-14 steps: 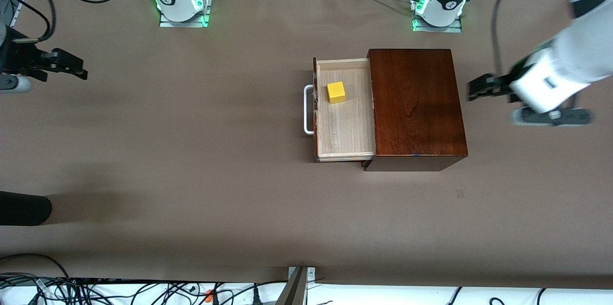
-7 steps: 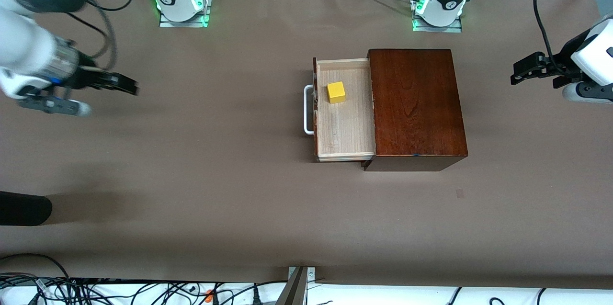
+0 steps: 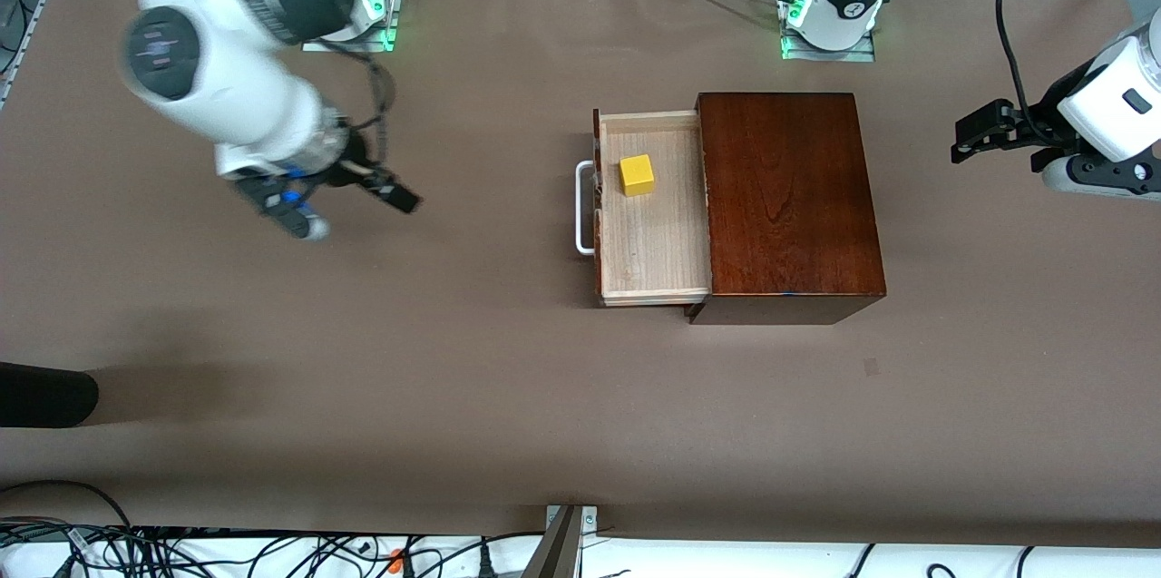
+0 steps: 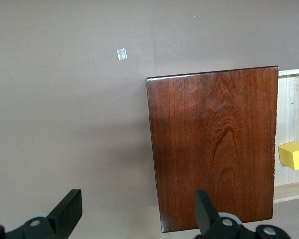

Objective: Open drawer, take yellow block, close drawer
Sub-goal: 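Reach the right gripper into the open drawer toward the yellow cube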

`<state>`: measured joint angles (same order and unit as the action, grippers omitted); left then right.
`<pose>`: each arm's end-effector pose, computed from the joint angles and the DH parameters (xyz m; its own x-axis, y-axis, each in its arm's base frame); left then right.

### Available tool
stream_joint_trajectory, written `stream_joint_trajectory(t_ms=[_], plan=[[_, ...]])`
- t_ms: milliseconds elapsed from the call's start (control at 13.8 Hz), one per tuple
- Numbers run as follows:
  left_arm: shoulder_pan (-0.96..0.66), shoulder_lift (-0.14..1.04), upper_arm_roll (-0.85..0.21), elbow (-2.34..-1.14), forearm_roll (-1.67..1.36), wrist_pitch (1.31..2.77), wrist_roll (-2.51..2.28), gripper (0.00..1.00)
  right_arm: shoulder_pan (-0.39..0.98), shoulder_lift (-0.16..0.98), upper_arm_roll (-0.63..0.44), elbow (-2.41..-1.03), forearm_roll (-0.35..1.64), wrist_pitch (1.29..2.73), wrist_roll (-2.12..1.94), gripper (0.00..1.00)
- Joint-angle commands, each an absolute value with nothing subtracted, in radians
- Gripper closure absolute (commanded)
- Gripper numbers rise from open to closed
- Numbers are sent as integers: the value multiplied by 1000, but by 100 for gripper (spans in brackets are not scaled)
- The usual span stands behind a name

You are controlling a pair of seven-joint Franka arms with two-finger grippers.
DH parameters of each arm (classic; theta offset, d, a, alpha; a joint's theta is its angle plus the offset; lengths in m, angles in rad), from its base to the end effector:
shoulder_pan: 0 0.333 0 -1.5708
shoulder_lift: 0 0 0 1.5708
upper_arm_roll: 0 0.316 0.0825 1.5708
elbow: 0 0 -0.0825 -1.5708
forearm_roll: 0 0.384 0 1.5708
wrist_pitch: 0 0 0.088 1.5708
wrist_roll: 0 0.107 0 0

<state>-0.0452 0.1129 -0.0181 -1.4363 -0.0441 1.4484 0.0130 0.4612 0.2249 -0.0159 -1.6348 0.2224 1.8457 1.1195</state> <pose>0.5750 -0.0410 0.6133 0.9917 -0.0814 -0.0999 -0.0769 -0.9959 0.0474 0.5603 0.2876 0.4859 0.7317 -0.6529 -0.1960 -0.6748 -0.7344 -0.0726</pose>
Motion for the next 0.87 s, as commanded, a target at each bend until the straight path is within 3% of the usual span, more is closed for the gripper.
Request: stream_joint_trajectory(t_ms=[0,217,362,797], plan=[[-40,84,-28,-1465,-49,1463,32,0,582,287,-26,-1615,241,1964,1421,0],[-133,83,63,-1465,-46,1463,32,0,695,392,-26,-1534,235,2069,1746,0],[-132,83,67,-1463,-48,1463,32,0,757,461,-28,-1451,232,2069,1915,0],[-132,83,64,-1463,-46,1462,32,0,903,586,-32,-1414,109,2164,2187,0]])
